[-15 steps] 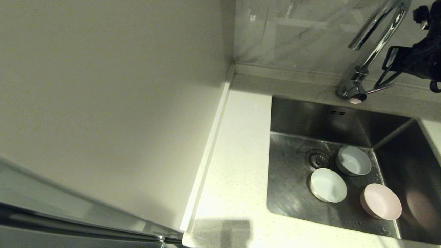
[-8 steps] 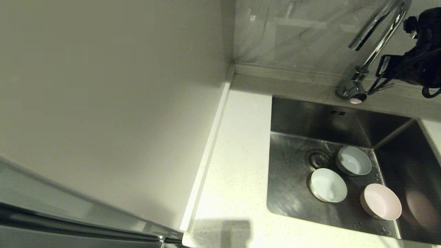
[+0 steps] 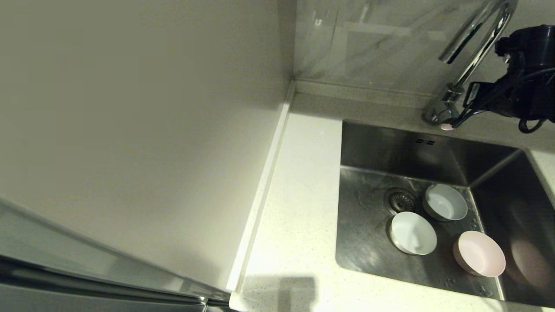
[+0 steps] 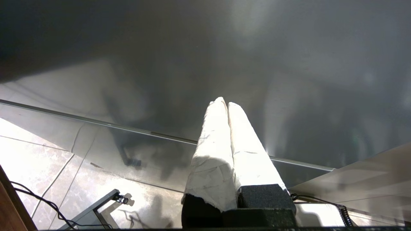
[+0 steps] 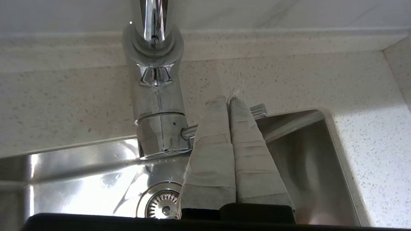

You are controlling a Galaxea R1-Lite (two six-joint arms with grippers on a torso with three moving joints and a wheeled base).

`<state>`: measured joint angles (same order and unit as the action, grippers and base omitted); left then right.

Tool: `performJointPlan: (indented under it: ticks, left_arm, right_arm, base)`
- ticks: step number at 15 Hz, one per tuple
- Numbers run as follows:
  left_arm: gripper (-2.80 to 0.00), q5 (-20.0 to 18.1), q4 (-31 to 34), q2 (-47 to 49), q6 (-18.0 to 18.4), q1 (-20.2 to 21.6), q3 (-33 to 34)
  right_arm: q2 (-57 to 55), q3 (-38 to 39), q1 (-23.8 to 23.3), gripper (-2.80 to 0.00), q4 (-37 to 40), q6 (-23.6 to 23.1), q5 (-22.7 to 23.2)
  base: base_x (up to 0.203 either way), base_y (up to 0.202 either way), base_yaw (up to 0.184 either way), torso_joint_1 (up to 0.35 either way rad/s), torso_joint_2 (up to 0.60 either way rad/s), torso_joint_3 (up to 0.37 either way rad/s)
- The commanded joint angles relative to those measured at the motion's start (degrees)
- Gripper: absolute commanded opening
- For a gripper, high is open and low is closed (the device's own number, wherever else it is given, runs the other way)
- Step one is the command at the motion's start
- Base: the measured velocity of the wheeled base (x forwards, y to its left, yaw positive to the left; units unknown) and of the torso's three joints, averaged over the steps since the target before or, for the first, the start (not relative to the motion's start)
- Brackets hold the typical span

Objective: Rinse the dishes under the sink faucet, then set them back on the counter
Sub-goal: Turn on the faucet

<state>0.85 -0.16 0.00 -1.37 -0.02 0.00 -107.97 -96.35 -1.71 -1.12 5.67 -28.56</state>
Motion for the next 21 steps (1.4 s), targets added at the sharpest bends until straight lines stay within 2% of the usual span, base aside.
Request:
performJointPlan:
  ticks: [1,15,21]
  left_arm:
    - [-2.8,0.03,-0.02,-0.18,-0.04,-0.01,0.0]
    - [-2.8,0.04,-0.02,-0.22,-0.04,0.01,0.0]
    - [-2.8,0.03,-0.02,-0.18,-0.01,-0.05,0.0]
  right_arm:
    - [-0.63,-0.2,-0.13,-2.8,-0.02,0.04,-0.18]
    - [-3.74,-2.79,-2.42,-2.8,-0.37,0.04,-0.09]
    - [-2.6,-0.87,-2.95,-2.8,0.31,-0.46,-0.31]
  base:
    - [0.0,0.0,0.0,0.0,0.0,0.0]
    - [0.0,0.0,0.0,0.0,0.0,0.0]
    - [0.0,0.0,0.0,0.0,0.0,0.0]
